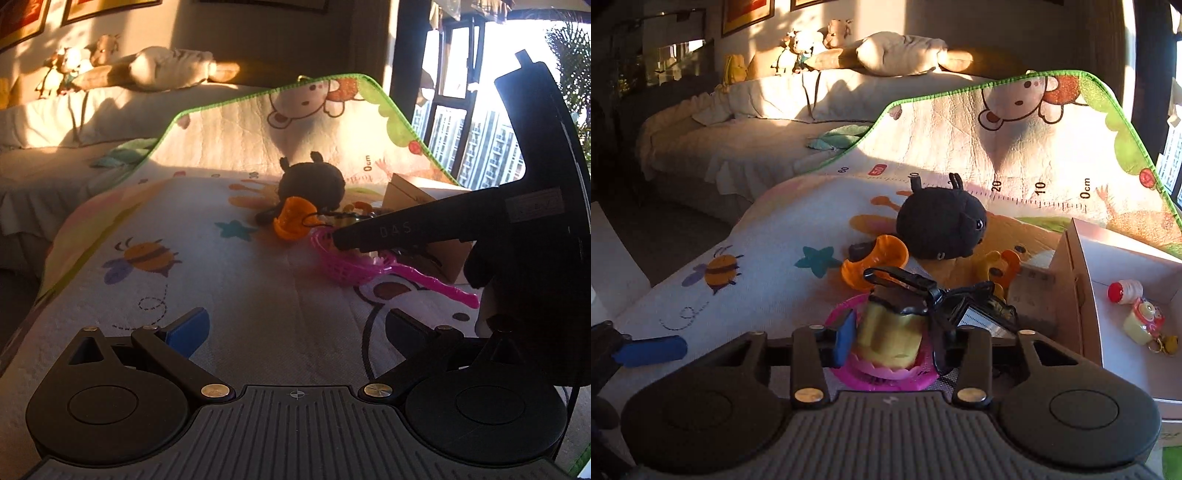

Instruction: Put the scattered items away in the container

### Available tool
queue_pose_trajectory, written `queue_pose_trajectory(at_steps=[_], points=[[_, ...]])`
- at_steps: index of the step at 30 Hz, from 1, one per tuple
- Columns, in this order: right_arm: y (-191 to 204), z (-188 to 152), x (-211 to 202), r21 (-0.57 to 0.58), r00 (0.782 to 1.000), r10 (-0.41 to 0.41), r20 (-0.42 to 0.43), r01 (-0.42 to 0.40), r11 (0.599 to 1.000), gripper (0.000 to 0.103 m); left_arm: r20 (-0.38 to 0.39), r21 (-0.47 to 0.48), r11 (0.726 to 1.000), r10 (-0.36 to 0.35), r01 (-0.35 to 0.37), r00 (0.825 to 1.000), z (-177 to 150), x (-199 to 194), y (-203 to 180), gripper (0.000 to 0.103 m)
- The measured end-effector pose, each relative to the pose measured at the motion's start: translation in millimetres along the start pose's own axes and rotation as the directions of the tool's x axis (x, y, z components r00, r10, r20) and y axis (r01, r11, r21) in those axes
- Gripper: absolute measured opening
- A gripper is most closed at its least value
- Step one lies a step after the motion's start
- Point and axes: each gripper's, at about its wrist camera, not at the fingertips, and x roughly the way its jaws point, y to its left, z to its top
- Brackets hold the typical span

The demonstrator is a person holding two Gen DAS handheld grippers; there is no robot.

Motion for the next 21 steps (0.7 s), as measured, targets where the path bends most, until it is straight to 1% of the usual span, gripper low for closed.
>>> queue_pose_trajectory(at_steps=[4, 6, 8, 10, 11, 12, 13, 15, 17, 18, 19, 20, 21], points=[[-10, -5, -39, 0.018, 0.999, 0.015, 0.047, -0.016, 1.0, 0.038, 0.0, -0.011, 1.0, -0.012, 0.012, 1.0, 0, 0, 1, 0.103], [-17, -12, -59, 0.047, 0.998, 0.04, 0.047, -0.042, 0.998, 0.038, -0.001, -0.011, 0.999, -0.032, 0.032, 0.999, 0, 0, 2, 0.103], [-18, -20, -75, 0.055, 0.997, 0.072, 0.036, -0.074, 0.996, 0.038, -0.002, 0.007, 0.998, -0.067, 0.067, 0.998, 0, -1, 1, 0.103], [-18, -27, -83, 0.061, 0.99, 0.141, -0.003, -0.14, 0.988, 0.039, -0.014, 0.043, 0.993, -0.111, 0.111, 0.994, 0, -3, -3, 0.103], [-17, -31, -85, 0.071, 0.982, 0.186, -0.017, -0.184, 0.98, 0.039, -0.026, 0.062, 0.989, -0.133, 0.135, 0.991, 0, -4, -6, 0.103], [-17, -32, -87, 0.074, 0.976, 0.216, -0.015, -0.215, 0.974, 0.041, -0.042, 0.078, 0.984, -0.155, 0.158, 0.987, -1, -4, -9, 0.103], [-15, -33, -89, 0.064, 0.974, 0.226, -0.002, -0.225, 0.972, 0.042, -0.057, 0.092, 0.979, -0.177, 0.181, 0.983, -1, -5, -12, 0.103], [-13, -30, -90, 0.047, 0.976, 0.213, 0.034, -0.214, 0.976, 0.042, -0.072, 0.114, 0.974, -0.189, 0.196, 0.979, -3, -7, -19, 0.103], [-15, -26, -85, 0.051, 0.981, 0.189, 0.05, -0.192, 0.98, 0.042, -0.08, 0.134, 0.974, -0.175, 0.184, 0.981, -6, -9, -23, 0.103], [-14, -23, -79, 0.031, 0.986, 0.161, 0.047, -0.162, 0.986, 0.04, -0.082, 0.14, 0.974, -0.167, 0.177, 0.983, -7, -9, -25, 0.103], [-12, -21, -73, 0.005, 0.99, 0.134, 0.04, -0.134, 0.991, 0.036, -0.084, 0.143, 0.975, -0.161, 0.172, 0.983, -7, -9, -26, 0.103], [-8, -18, -67, -0.021, 0.992, 0.121, 0.023, -0.121, 0.992, 0.034, -0.088, 0.146, 0.974, -0.16, 0.172, 0.983, -8, -9, -26, 0.103], [-5, -16, -60, -0.04, 0.992, 0.127, 0.0, -0.126, 0.991, 0.033, -0.091, 0.15, 0.973, -0.165, 0.177, 0.982, -8, -10, -27, 0.103]])
